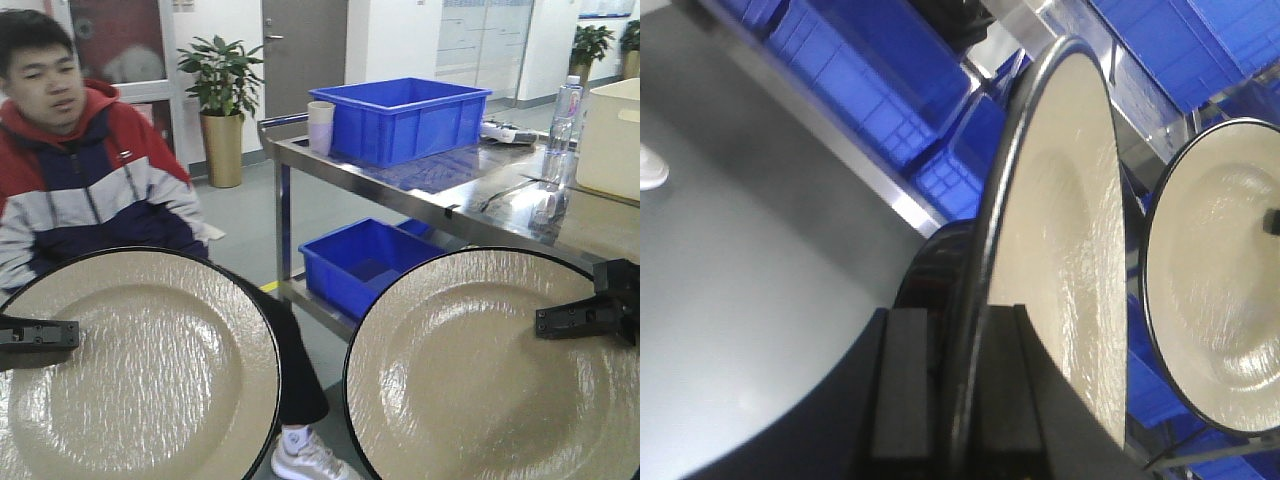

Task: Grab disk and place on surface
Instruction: 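Hold both plates while the base drives to the steel table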

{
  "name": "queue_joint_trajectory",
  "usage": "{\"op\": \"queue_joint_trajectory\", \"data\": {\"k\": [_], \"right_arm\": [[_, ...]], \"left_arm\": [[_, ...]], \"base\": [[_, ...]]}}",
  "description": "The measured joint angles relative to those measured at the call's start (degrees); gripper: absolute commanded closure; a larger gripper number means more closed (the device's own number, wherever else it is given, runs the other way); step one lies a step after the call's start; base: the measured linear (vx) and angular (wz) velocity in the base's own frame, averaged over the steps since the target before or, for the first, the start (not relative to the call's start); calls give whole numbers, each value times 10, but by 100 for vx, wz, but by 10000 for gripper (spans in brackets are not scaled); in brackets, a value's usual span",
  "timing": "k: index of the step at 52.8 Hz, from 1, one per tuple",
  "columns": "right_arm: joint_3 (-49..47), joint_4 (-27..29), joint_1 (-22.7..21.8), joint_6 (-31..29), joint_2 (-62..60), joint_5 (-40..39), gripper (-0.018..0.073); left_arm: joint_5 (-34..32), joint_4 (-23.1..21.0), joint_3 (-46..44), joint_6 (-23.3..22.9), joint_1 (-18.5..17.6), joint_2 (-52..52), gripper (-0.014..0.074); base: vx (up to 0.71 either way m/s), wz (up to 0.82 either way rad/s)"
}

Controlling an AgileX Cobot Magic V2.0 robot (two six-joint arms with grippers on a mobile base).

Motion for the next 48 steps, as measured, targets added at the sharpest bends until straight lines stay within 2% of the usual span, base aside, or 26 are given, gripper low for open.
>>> {"op": "queue_joint_trajectory", "data": {"k": [25,48], "right_arm": [[0,0,0,0,0,0,568],[0,0,0,0,0,0,568]], "left_arm": [[-1,0,0,0,0,0,604],[-2,0,0,0,0,0,604]], "base": [[50,-29],[47,-45]]}}
